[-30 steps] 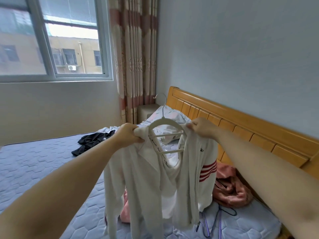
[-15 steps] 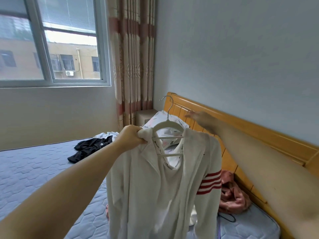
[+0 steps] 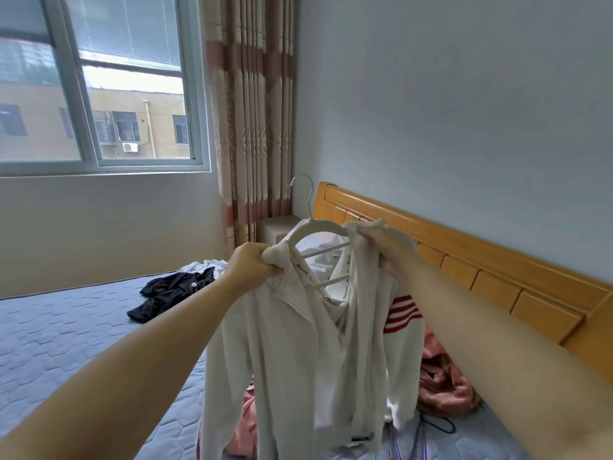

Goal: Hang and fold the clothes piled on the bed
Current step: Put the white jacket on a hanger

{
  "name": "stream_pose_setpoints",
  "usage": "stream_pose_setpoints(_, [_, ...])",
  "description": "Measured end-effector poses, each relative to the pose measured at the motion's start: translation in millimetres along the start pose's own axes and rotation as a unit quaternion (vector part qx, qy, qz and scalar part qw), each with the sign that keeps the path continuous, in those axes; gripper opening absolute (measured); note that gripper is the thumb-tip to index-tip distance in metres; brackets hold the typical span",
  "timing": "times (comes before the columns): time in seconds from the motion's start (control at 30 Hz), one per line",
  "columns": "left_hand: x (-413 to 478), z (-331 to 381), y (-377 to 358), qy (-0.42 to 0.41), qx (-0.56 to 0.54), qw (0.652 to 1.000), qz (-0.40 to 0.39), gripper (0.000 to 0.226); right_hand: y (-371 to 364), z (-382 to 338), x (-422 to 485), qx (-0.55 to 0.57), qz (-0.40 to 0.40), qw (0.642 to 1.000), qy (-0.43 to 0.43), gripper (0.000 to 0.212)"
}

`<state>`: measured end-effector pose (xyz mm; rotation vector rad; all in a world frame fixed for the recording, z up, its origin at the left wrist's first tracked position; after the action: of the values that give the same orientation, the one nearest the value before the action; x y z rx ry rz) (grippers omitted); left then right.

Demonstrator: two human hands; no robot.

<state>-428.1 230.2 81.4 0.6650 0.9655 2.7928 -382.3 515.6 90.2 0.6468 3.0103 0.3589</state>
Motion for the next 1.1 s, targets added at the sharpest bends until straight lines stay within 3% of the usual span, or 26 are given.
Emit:
stream_pose_setpoints(0.1, [1.2, 0.9, 0.1, -0.016, 0.058, 0.998, -0.001, 0.012, 12.2, -25.8, -5.9, 0.044, 0.076, 0.996, -0.014, 0.009])
stream_pose_setpoints(0.27, [-5.3, 3.2, -10.2, -0.028, 0.109, 0.993, -0.027, 0.018, 10.7, -73.3, -16.0, -0.040, 0.092, 0.993, 0.057, 0.017])
stream_pose_setpoints(0.43, [-4.4, 3.0, -10.0, -0.055, 0.131, 0.990, -0.024, 0.010, -7.6, -79.7, -29.1, 0.161, 0.031, 0.982, 0.098, 0.023])
stream_pose_setpoints(0.53, [-5.8, 8.1, -13.1, -0.075, 0.169, 0.982, -0.044, 0.011, -19.9, -70.2, -32.2, 0.181, -0.004, 0.981, 0.064, 0.020])
stream_pose_setpoints(0.6, [-4.5, 1.1, -13.1, -0.059, 0.153, 0.985, -0.046, 0.016, -24.5, -63.8, -30.7, 0.147, -0.036, 0.988, 0.027, 0.014])
stream_pose_setpoints(0.73, [-1.8, -16.7, -6.4, -0.024, 0.062, 0.998, -0.020, 0.025, -23.8, -34.4, -32.6, -0.070, -0.123, 0.988, -0.063, 0.019])
stream_pose_setpoints(0.87, [-1.3, -20.4, -3.2, -0.031, 0.047, 0.998, -0.032, 0.026, -12.7, -28.0, -33.3, -0.152, -0.069, 0.986, -0.007, 0.015])
stream_pose_setpoints(1.0, [-8.8, -3.9, -25.5, -0.087, 0.144, 0.978, -0.121, 0.015, -17.4, -49.8, -27.4, -0.177, -0.057, 0.980, 0.074, 0.025])
stream_pose_setpoints(1.1, [-11.5, 4.1, -35.6, -0.113, 0.160, 0.972, -0.130, 0.014, -27.0, -69.3, -33.6, -0.118, -0.041, 0.986, 0.114, 0.031])
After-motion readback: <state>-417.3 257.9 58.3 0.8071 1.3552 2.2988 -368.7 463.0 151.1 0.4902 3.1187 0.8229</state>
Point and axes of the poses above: each hand's wrist, its own x-axis towards the middle knuckle, its own y-axis out of the back of the hand, z = x × y, the point moved 8 cm from there along x, towards the middle knuckle
